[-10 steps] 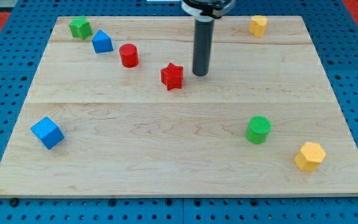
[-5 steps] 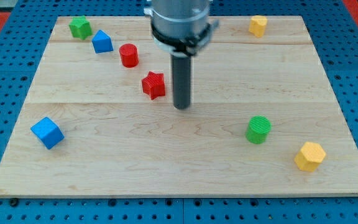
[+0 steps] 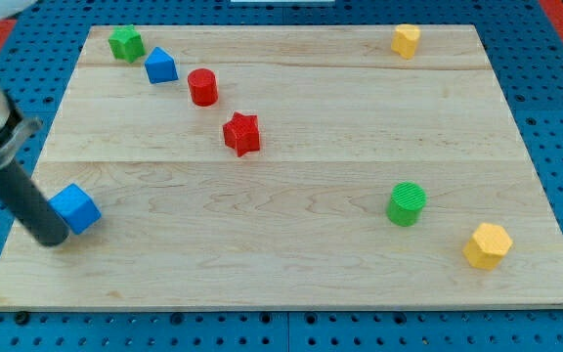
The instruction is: Move the blue cube towards center left
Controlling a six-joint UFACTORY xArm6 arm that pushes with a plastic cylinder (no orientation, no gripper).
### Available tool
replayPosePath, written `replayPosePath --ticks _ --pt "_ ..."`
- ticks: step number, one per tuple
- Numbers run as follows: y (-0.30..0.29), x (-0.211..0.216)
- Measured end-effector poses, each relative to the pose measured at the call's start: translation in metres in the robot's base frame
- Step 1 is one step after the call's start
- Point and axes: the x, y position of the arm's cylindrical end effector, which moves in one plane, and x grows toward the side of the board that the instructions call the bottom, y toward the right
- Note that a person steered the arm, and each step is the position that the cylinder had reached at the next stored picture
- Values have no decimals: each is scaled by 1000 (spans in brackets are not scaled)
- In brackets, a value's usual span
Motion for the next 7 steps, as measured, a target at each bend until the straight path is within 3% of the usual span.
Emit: replayPosePath --ticks 1,2,3,4,5,7 --pt "48 -14" --pt "55 -34" --pt "25 -39" --pt "0 -17" --pt "-19 -52" --pt "26 -76"
